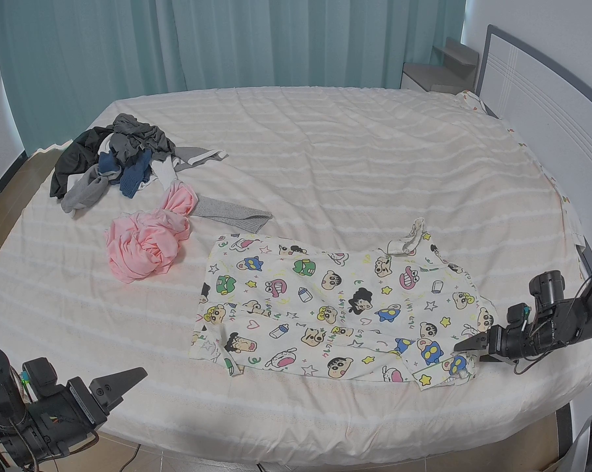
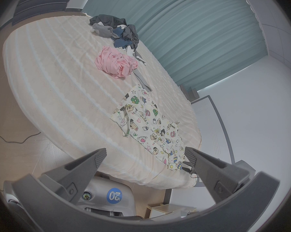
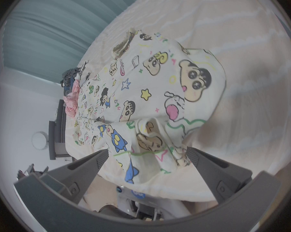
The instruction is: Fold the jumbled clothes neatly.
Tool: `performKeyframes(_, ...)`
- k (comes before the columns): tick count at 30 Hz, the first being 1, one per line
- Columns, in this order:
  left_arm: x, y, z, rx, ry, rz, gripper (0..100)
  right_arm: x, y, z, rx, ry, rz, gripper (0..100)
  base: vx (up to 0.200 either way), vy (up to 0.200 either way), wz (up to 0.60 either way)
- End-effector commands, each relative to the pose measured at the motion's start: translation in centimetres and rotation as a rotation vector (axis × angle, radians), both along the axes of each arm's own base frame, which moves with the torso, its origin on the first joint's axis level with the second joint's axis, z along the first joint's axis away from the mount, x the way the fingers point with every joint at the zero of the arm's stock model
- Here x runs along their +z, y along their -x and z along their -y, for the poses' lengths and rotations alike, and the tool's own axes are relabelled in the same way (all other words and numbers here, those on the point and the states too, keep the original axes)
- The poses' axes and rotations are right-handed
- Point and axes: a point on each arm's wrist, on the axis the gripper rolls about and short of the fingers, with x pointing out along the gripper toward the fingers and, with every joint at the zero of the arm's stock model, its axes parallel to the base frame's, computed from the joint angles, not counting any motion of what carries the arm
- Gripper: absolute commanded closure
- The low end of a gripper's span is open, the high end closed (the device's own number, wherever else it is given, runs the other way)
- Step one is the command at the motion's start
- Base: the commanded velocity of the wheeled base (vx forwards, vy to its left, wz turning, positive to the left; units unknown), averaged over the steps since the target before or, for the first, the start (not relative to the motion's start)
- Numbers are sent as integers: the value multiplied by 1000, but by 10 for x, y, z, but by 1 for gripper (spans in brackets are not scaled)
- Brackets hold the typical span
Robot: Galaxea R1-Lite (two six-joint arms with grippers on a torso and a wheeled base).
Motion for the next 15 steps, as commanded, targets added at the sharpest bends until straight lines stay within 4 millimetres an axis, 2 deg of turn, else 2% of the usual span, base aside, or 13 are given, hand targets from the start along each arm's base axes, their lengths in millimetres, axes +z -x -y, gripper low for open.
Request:
performKeyframes(1, 0, 0, 0, -1, 1, 1, 0, 5, 3, 9, -32, -37, -21, 0, 0, 0, 0)
performKeyframes(6, 0, 0, 0, -1, 1, 1, 0, 6, 9, 8, -7, -58, -27, 0, 0, 0, 0)
performKeyframes(10, 0, 0, 0, -2, 1, 1, 0, 6, 5, 4, 5, -58, -20, 0, 0, 0, 0)
performKeyframes(15, 0, 0, 0, -2, 1, 1, 0, 6, 1, -12, 64, -49, -12, 0, 0, 0, 0)
